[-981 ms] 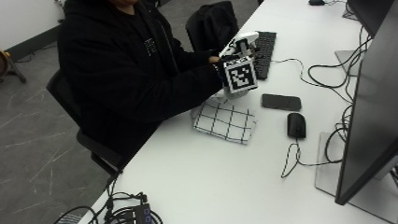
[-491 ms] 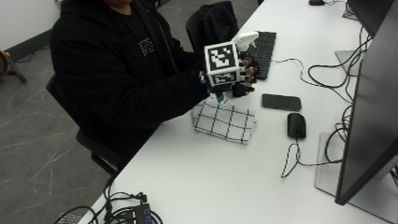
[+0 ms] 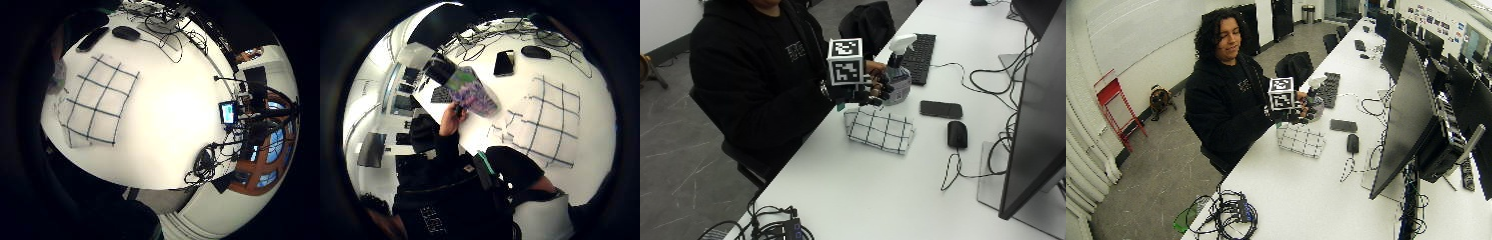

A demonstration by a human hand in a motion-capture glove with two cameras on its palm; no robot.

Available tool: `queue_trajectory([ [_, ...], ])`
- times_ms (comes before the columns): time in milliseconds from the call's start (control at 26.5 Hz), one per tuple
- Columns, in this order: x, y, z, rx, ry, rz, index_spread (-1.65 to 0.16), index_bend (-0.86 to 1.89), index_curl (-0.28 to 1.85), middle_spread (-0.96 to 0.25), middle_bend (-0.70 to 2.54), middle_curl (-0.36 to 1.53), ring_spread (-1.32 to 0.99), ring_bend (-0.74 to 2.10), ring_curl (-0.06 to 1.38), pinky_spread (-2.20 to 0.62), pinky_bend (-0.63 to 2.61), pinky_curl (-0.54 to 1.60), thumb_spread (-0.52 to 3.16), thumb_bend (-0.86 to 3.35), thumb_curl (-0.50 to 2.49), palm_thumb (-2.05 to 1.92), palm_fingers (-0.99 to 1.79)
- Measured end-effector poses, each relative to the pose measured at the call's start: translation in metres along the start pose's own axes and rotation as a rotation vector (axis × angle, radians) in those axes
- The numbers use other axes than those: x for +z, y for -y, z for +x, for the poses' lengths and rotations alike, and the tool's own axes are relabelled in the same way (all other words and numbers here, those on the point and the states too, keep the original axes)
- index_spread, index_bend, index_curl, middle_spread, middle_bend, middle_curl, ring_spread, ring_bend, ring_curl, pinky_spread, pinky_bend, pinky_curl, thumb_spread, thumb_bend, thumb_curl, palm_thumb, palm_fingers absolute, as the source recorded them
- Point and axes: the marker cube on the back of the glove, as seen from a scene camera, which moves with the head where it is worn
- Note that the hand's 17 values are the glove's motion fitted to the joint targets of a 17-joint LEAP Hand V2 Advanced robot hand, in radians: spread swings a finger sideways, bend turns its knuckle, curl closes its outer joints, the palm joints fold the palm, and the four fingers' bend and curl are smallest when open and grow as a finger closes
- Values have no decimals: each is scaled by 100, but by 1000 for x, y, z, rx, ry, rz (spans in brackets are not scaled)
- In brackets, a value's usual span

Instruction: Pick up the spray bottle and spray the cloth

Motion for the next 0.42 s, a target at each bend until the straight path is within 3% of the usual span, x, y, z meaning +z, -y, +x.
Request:
queue_trajectory([
  [415,18,-31,-2,15,24,-62,-39,16,29,-6,17,35,-9,42,34,22,32,34,100,-3,37,40,38],
])
